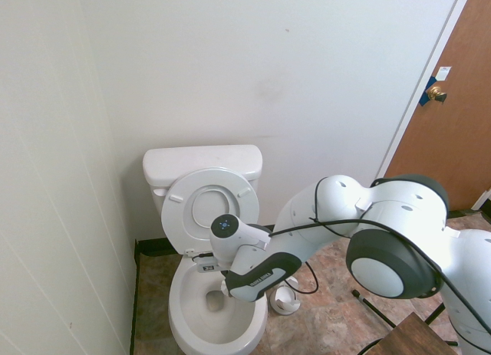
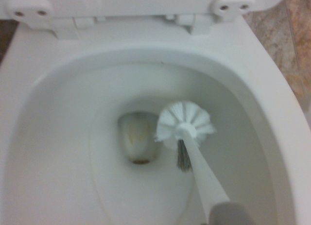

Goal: Clean the toilet

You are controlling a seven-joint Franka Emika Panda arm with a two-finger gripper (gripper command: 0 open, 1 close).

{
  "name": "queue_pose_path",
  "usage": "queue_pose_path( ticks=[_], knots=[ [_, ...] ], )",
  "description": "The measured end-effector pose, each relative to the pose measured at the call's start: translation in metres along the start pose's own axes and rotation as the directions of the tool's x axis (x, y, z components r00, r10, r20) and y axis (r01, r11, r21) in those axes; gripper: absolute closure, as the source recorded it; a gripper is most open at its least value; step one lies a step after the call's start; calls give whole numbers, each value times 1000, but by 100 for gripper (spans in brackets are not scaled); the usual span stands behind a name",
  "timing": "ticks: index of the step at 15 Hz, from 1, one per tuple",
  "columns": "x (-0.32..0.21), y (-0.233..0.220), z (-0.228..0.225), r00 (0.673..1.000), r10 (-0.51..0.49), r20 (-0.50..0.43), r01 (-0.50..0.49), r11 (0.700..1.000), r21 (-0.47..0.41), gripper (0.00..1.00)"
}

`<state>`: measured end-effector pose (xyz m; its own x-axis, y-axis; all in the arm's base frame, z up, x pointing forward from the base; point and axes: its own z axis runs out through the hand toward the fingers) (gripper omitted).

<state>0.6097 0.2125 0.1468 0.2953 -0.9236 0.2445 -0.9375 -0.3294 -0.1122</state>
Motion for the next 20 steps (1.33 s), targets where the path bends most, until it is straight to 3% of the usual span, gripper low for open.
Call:
queue_pose_path(
  ticks=[4, 8, 10, 15, 17, 20],
  knots=[
    [-58, -35, -20, 998, -68, -18, 68, 997, 36, 100],
    [-101, -37, -40, 995, -101, -17, 102, 993, 62, 100],
    [-94, -35, -60, 997, -80, -19, 82, 994, 77, 100],
    [-71, 2, -162, 999, -33, -40, 39, 988, 152, 100],
    [-44, 22, -191, 996, 55, -70, -41, 981, 188, 100],
    [28, 62, -214, 967, 224, -121, -196, 958, 208, 100]
  ],
)
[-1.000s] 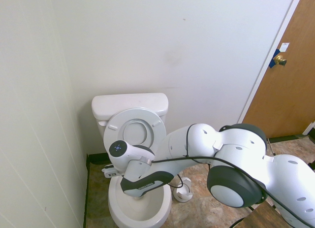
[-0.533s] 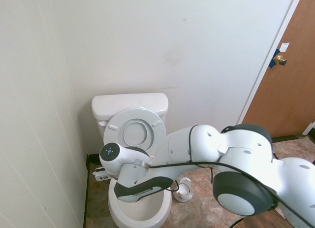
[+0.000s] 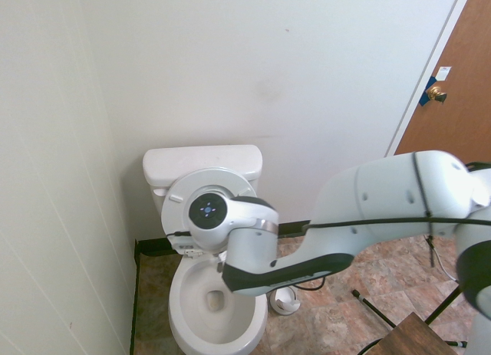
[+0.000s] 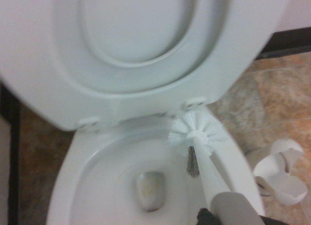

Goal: Clean the toilet

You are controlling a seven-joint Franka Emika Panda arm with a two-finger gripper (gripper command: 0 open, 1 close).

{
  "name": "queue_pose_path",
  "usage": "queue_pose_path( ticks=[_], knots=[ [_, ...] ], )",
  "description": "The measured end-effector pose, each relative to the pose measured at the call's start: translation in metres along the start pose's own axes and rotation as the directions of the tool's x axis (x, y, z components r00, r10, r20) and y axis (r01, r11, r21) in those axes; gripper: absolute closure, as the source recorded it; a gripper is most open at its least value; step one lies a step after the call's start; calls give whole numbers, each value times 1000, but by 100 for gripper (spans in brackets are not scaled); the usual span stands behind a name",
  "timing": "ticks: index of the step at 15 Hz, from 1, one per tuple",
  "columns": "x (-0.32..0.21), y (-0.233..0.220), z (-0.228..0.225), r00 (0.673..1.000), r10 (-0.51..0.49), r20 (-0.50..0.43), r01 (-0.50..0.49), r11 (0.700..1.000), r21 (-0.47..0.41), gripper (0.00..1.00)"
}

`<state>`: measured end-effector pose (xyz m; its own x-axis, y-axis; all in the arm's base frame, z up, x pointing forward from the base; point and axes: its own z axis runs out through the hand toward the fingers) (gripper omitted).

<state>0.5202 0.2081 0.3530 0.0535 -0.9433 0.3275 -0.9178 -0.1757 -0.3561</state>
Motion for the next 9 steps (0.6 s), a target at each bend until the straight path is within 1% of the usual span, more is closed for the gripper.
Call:
queue_pose_path(
  ticks=[2, 3, 5, 7, 8, 9],
  knots=[
    [65, 24, 2, 995, 89, -36, -90, 995, -39, 100],
    [101, 41, 7, 992, 122, -46, -125, 989, -75, 100],
    [182, 83, 20, 987, 155, -43, -160, 975, -157, 100],
    [240, 131, 44, 982, 188, 3, -184, 963, -196, 100],
    [253, 147, 62, 979, 200, 38, -188, 959, -211, 100],
    [252, 154, 81, 976, 203, 79, -181, 958, -223, 100]
  ],
)
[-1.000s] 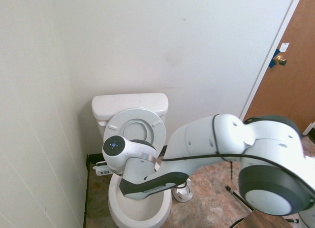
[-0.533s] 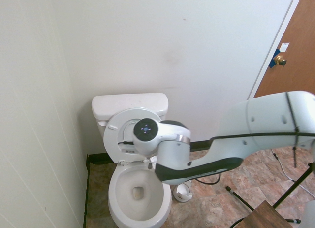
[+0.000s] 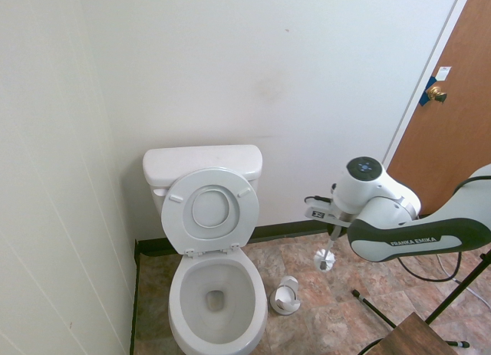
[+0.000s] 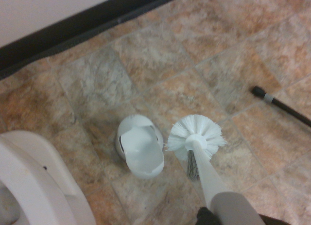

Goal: Clean the toilet

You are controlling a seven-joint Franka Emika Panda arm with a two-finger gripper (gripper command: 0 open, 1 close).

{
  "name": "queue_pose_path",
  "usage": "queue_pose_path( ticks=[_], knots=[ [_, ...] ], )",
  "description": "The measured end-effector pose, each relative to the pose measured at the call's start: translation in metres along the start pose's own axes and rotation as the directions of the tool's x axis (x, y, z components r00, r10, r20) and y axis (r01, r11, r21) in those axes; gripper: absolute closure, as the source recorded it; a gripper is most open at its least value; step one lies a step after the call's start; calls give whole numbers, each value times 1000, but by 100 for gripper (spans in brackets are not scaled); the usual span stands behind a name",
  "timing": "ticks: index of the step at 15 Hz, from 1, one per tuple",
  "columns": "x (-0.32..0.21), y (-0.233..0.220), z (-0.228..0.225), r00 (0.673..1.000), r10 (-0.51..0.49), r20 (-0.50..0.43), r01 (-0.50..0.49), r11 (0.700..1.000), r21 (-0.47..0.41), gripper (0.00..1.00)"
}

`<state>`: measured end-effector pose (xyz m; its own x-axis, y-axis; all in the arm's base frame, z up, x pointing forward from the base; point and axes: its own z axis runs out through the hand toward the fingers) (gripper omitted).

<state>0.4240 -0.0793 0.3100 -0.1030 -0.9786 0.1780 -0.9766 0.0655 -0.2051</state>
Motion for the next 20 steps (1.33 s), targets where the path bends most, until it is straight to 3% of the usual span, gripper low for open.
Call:
queue_pose_path(
  ticks=[5, 10, 20],
  knots=[
    [-37, -23, 87, 992, -20, 128, 25, 999, -37, 100],
    [-43, -60, 137, 992, 6, 130, 2, 998, -61, 100],
    [-33, -84, 244, 991, 82, 103, -68, 989, -133, 100]
  ],
)
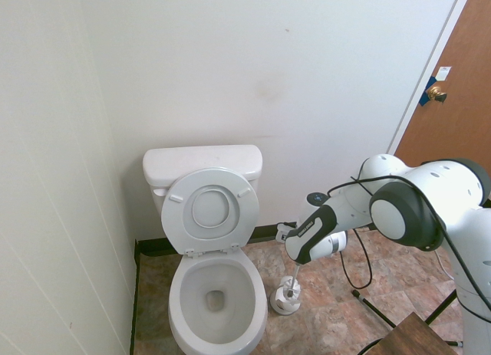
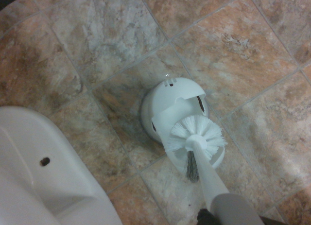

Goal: Clean the toilet

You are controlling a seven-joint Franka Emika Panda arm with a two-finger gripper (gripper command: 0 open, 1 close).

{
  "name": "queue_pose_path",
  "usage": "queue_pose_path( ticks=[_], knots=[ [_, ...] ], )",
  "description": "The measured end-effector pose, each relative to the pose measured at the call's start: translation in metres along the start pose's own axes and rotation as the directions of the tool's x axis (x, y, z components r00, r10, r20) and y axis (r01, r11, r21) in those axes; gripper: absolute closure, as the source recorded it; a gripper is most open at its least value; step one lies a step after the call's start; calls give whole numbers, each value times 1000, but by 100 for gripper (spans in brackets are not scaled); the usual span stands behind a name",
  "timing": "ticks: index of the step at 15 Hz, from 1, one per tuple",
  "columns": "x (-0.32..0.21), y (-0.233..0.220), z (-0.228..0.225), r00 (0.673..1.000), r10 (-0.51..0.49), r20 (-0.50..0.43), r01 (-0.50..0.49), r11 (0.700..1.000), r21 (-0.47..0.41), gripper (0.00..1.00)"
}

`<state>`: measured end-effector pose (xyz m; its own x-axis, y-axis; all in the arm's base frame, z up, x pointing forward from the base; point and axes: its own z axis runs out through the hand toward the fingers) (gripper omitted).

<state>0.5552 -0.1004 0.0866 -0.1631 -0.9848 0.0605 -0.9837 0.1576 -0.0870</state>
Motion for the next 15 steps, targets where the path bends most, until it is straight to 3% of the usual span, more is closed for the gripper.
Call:
queue_pose_path(
  ticks=[15],
  knots=[
    [29, -39, 112, 993, 105, 61, -102, 994, -43, 100]
  ],
)
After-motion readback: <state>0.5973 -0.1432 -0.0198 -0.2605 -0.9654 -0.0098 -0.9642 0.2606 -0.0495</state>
